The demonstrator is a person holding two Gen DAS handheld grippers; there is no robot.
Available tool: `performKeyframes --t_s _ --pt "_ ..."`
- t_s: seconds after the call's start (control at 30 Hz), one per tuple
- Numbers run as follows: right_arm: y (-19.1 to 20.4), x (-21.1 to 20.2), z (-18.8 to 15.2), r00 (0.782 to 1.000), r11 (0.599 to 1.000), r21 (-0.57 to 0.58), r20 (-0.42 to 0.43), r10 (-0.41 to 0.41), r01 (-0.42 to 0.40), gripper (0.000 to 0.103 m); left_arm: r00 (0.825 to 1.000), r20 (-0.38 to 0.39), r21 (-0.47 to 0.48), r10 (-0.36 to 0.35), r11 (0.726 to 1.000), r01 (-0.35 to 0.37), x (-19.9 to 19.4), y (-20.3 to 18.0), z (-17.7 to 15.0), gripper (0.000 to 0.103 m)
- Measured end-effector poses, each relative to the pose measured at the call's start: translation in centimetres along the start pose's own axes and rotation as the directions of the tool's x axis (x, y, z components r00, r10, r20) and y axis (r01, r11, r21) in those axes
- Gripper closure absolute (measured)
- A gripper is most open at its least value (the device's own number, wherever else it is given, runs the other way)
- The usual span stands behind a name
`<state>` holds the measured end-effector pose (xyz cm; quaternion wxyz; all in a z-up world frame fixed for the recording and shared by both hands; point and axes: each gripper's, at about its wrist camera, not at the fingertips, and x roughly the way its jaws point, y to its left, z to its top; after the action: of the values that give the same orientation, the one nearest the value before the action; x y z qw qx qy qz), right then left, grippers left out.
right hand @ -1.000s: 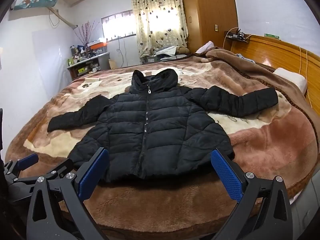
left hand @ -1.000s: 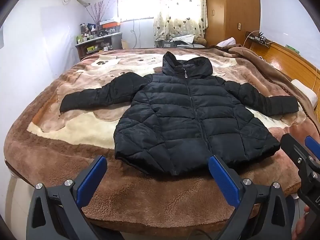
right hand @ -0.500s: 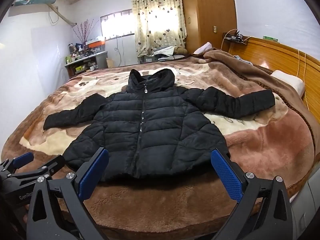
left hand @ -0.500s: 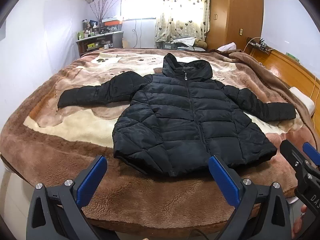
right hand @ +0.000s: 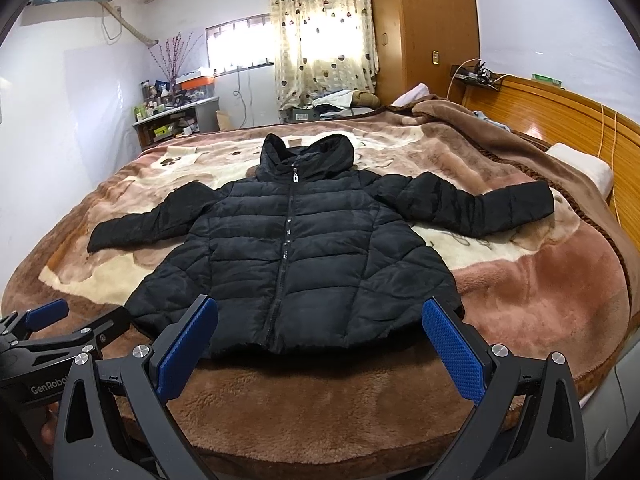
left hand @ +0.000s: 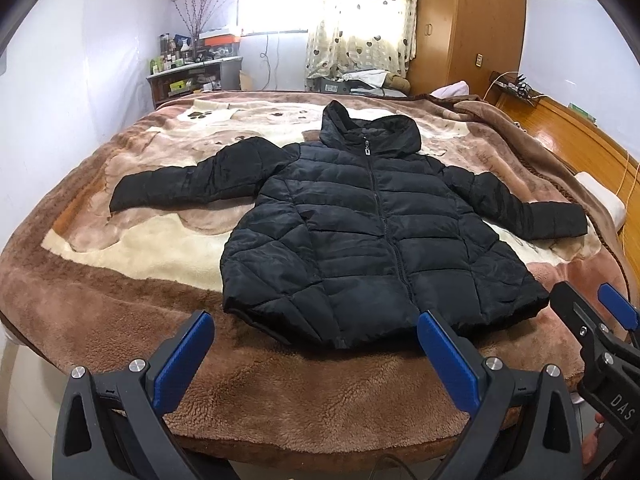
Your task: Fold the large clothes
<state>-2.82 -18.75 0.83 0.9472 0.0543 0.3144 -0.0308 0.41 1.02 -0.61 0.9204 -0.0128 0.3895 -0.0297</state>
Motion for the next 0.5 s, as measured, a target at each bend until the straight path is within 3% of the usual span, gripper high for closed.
performKeyframes --t_s 0.5 --pt "0.07 0.11 -0.07 1.000 1.000 -0.007 -0.007 -0.007 0.007 0.001 1.000 0.004 -0.005 0.016 1.000 -0.016 -0.03 0.38 -0.06 0.000"
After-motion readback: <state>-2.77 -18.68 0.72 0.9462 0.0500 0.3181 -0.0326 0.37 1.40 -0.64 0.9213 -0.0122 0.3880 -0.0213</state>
